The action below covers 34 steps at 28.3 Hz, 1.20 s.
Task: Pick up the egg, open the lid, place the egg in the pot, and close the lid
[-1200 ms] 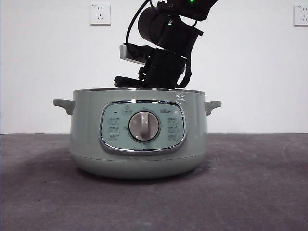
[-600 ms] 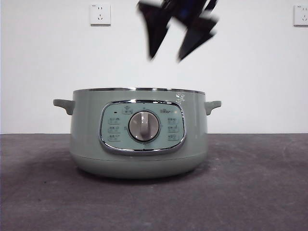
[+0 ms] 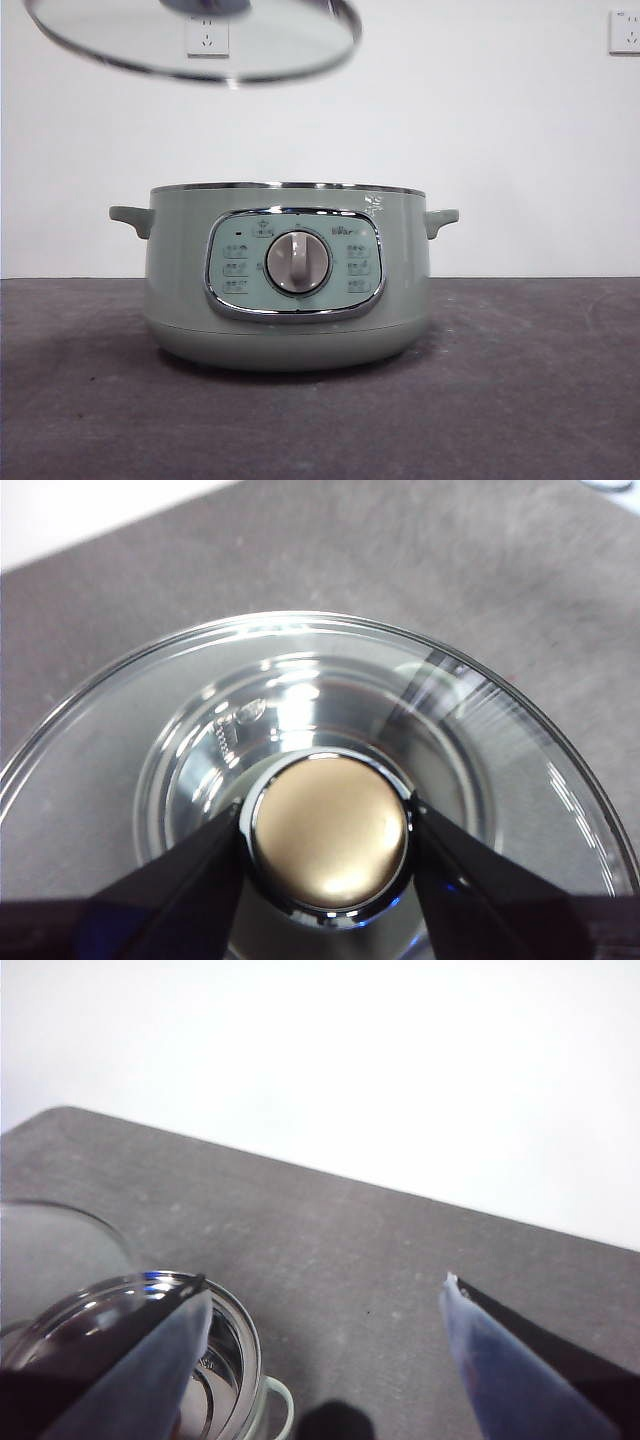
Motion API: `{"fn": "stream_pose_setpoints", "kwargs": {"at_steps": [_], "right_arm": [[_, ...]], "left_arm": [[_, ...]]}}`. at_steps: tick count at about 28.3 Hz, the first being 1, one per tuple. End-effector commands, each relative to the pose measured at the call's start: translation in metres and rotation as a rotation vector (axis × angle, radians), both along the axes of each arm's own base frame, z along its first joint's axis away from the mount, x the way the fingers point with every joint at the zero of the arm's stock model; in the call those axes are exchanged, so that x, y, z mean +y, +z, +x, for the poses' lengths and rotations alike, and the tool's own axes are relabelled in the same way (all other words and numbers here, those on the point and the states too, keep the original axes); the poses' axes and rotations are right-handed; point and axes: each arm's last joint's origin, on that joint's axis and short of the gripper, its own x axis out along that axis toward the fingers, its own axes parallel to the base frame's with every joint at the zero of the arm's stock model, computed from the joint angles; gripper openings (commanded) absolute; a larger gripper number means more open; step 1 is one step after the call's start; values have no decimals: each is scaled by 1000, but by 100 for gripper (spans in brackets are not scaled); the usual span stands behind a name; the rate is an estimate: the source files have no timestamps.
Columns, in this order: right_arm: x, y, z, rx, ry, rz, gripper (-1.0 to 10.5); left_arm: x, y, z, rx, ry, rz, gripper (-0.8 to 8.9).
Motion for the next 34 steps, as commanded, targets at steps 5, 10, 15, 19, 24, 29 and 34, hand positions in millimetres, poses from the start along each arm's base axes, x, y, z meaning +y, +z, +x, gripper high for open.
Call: {"fn": "stream_pose_setpoints", "kwargs": {"at_steps": [5, 10, 15, 19, 24, 29, 34], "right_arm": [[-17, 6, -31, -17, 0, 24, 392], [-24, 3, -43, 9, 0, 10, 392], [-28, 2, -50, 20, 2, 4, 392], [-29, 2, -53, 23, 2, 2, 391], [-30, 2, -53, 24, 2, 2, 391], [-29, 2, -53, 24, 2, 1, 391], [-29, 2, -53, 24, 3, 0, 391]], "left_arm": [[-22, -19, 36, -22, -36, -12, -8], [-39, -38, 56, -13, -48, -6, -9], [-49, -54, 70, -1, -51, 2, -8], [-54, -65, 78, 14, -49, 12, -8], [-56, -71, 82, 22, -48, 17, -9], [-57, -71, 82, 23, -51, 16, -9], [-61, -75, 82, 37, -59, 21, -9]]}}
